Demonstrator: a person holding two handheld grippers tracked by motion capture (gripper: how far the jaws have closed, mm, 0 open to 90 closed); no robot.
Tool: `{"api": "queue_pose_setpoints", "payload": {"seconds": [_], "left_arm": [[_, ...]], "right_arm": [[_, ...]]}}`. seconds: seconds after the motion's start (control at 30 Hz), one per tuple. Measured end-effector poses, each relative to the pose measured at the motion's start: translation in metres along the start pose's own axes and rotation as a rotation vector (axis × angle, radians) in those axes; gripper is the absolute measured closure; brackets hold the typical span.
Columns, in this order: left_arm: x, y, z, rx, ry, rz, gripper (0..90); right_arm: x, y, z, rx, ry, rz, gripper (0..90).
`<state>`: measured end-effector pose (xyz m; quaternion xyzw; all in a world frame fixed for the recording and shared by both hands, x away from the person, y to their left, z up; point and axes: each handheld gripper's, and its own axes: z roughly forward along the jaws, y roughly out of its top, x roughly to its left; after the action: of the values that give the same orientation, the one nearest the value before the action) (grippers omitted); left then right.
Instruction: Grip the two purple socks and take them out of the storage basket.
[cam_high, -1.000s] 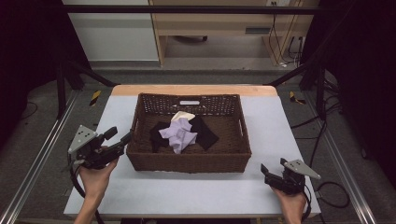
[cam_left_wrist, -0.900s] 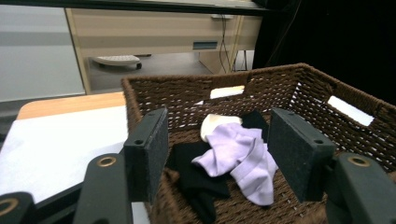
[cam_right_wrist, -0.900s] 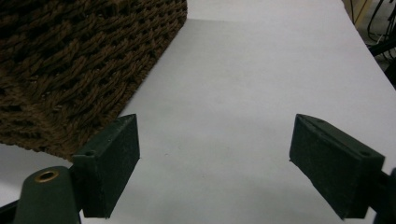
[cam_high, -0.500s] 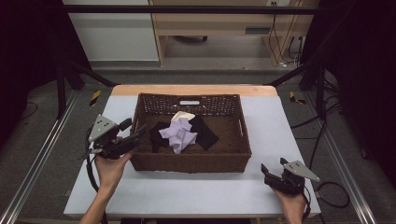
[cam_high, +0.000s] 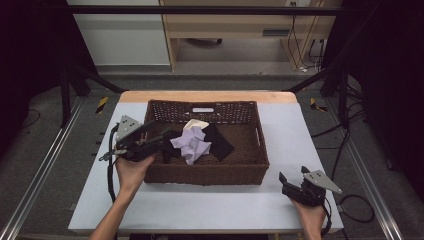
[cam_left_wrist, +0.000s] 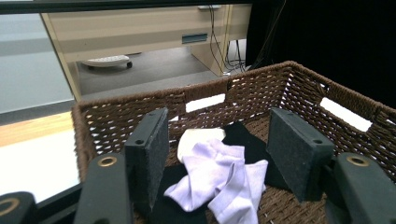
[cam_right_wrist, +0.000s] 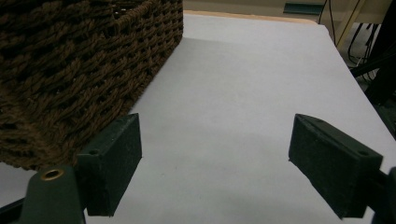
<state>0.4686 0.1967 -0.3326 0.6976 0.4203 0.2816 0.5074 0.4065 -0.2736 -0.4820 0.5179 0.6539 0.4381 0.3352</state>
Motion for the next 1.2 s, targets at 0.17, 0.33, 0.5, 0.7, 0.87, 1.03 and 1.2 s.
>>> {"api": "queue_pose_setpoints", "payload": {"seconds": [0.17,0.33,0.5,0.7,0.87,1.03,1.2], "left_arm": [[-0.007,0.009,0.014,0.001,-0.010,0.015,39.1],[-0.013,0.013,0.031,0.012,-0.011,0.045,40.3],[-0.015,0.012,0.054,0.054,0.011,0.065,42.4],[-0.014,0.005,0.078,0.118,0.005,0.063,42.9],[-0.016,-0.004,0.097,0.184,-0.001,0.061,43.3],[-0.015,-0.006,0.108,0.245,-0.037,0.045,44.7],[-0.017,-0.007,0.112,0.270,-0.055,0.043,45.2]], "right_arm": [[0.001,0.000,0.003,0.008,-0.008,-0.001,16.9],[0.002,0.000,0.003,0.010,-0.017,-0.002,17.0],[0.003,-0.001,0.003,0.007,-0.020,-0.019,16.8],[0.004,-0.001,0.003,0.009,-0.025,-0.022,16.0],[0.004,-0.001,0.003,0.013,-0.025,-0.027,15.6],[0.004,-0.001,0.004,0.016,-0.026,-0.025,15.0],[0.004,-0.001,0.004,0.018,-0.026,-0.024,14.6]]}}
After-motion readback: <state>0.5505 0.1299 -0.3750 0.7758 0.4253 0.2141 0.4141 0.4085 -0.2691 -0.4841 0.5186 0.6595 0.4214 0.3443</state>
